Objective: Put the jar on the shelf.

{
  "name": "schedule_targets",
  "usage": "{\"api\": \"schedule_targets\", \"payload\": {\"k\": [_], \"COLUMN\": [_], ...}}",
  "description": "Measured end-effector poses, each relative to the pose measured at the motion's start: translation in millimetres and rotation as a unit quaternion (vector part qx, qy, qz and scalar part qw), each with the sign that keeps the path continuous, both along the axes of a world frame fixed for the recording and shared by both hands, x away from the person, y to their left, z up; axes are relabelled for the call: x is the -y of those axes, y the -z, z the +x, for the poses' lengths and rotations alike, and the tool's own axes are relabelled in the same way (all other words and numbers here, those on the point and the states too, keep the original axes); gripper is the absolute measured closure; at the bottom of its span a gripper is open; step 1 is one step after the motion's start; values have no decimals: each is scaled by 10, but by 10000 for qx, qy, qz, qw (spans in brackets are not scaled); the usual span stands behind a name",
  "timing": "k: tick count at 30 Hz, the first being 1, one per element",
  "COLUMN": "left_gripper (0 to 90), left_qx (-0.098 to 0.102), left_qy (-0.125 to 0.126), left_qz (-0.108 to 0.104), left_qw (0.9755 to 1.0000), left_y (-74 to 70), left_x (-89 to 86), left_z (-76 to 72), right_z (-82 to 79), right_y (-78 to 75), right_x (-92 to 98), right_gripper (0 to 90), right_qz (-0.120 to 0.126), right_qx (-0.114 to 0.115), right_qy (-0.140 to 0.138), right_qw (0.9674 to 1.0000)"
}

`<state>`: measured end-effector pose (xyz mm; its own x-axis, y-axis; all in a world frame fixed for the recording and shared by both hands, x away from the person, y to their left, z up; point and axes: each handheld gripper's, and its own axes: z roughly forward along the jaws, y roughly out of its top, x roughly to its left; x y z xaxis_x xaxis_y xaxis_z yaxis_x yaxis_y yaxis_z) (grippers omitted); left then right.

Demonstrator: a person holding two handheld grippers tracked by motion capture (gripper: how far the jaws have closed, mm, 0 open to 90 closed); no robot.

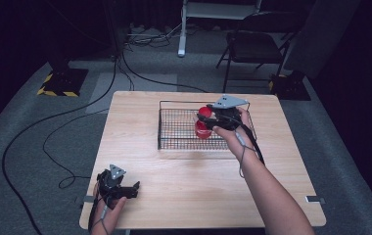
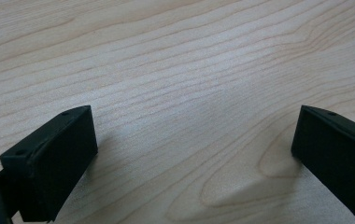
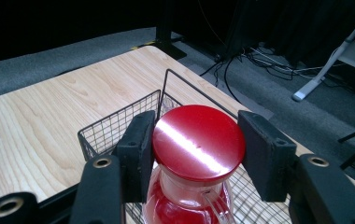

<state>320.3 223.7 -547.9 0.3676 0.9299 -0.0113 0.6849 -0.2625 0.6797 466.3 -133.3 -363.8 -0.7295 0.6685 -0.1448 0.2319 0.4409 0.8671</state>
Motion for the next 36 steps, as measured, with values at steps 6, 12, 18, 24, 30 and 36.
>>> {"api": "schedule_targets", "payload": {"k": [6,12,18,24,30,36], "left_gripper": [0,0,0,0,0,0], "left_qx": [2,-4,4,-2,1,0], "left_qy": [4,9,3,10,4,4], "left_qz": [3,3,0,5,-1,-2], "left_qw": [10000,10000,10000,10000,10000,10000], "left_y": [0,-1,0,0,0,0], "left_x": [2,4,5,4,5,5], "left_z": [2,2,3,3,3,2], "right_z": [73,146,220,295,358,407], "right_y": [28,73,153,240,340,428], "right_x": [-149,-296,-404,-474,-556,-628], "right_gripper": [482,482,482,482,482,482], "right_qz": [7,30,32,86,68,55], "right_qx": [6,-13,-88,-138,-183,-220], "right_qy": [-45,-86,-82,-42,-25,-13], "right_qw": [10000,10000,9999,9999,9998,9997]}}
